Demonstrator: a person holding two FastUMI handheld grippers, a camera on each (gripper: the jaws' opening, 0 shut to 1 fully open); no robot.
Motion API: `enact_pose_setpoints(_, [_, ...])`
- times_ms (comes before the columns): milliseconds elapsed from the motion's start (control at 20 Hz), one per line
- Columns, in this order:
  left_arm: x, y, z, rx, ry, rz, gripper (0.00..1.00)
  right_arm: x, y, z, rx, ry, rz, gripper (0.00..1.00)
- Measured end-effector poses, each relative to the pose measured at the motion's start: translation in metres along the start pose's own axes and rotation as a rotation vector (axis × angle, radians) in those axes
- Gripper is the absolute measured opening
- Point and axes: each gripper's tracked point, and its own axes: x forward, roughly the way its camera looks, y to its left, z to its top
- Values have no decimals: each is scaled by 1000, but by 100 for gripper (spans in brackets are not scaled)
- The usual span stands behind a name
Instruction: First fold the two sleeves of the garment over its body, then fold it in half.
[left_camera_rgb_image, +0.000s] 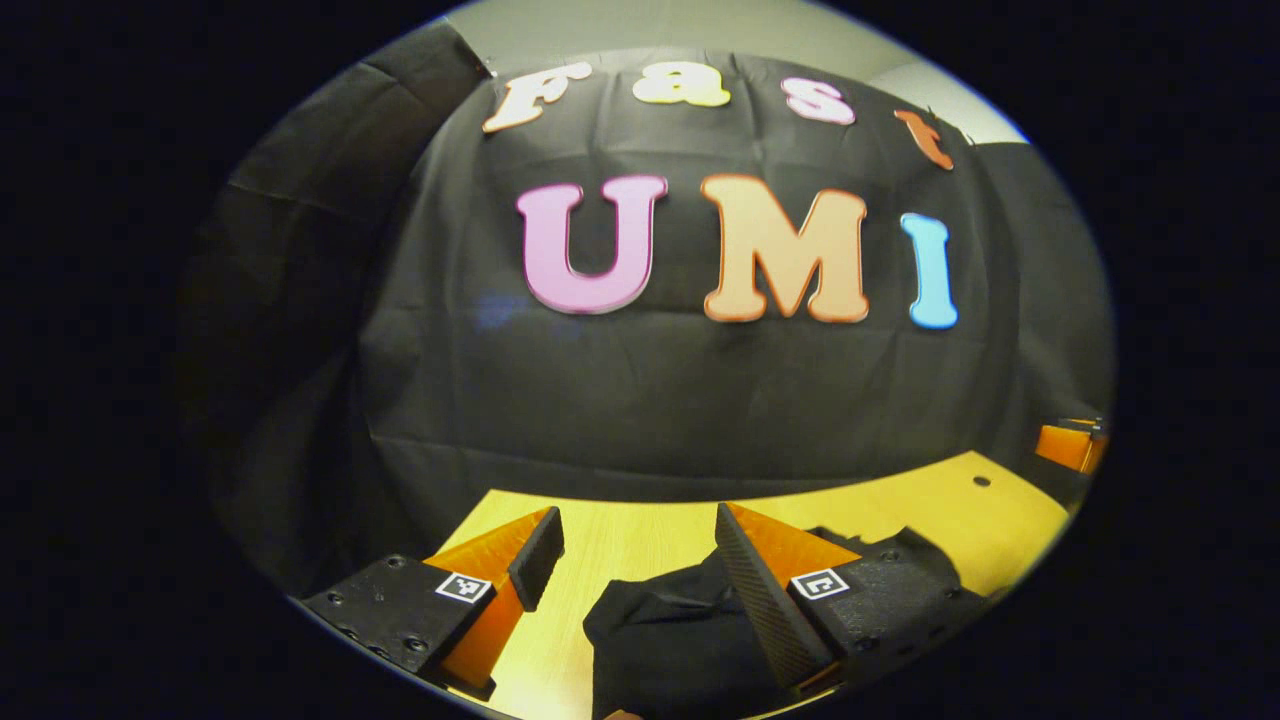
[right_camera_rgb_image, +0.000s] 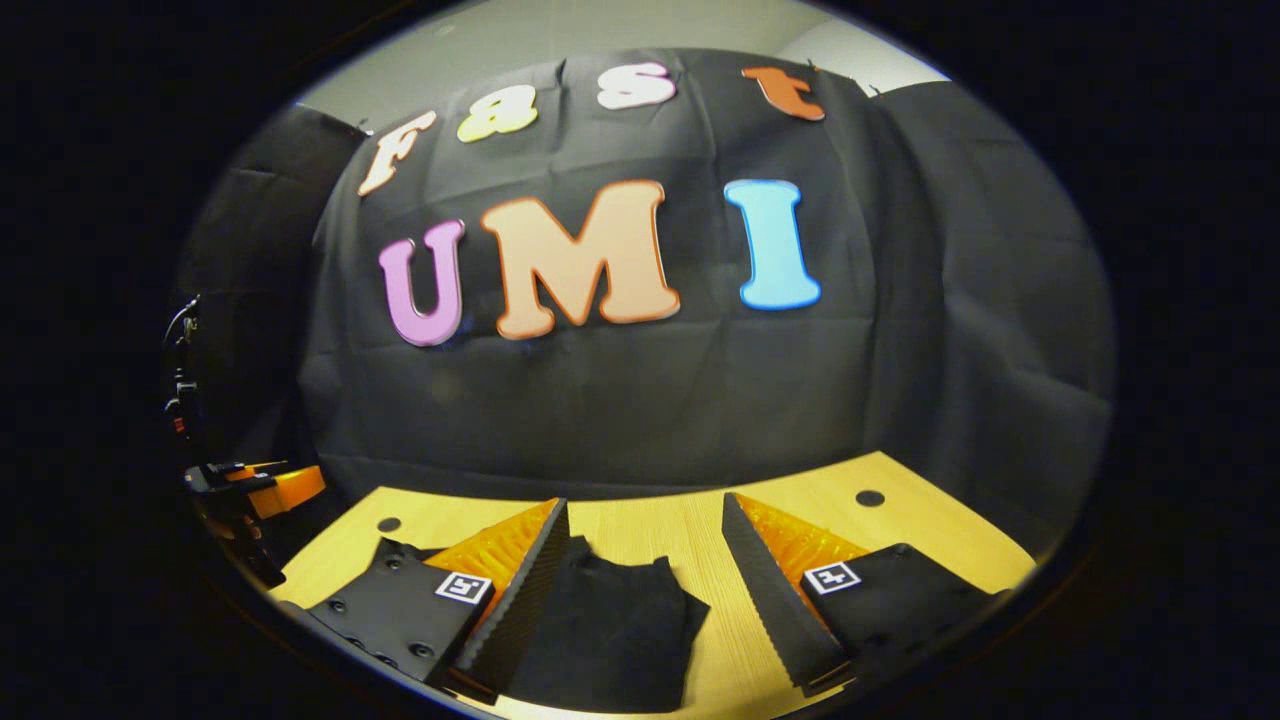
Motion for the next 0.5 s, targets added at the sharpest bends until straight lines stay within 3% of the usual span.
enact_pose_setpoints(250, [-82, -5, 47, 24, -115, 49, 93, -84, -3, 21, -18, -103, 68, 92])
enact_pose_setpoints(450, [-147, -20, 70, 24, -167, 63, 93, -159, -17, 25, -20, -168, 86, 96])
enact_pose_setpoints(500, [-164, -23, 73, 27, -178, 69, 92, -178, -20, 22, -13, -177, 91, 93])
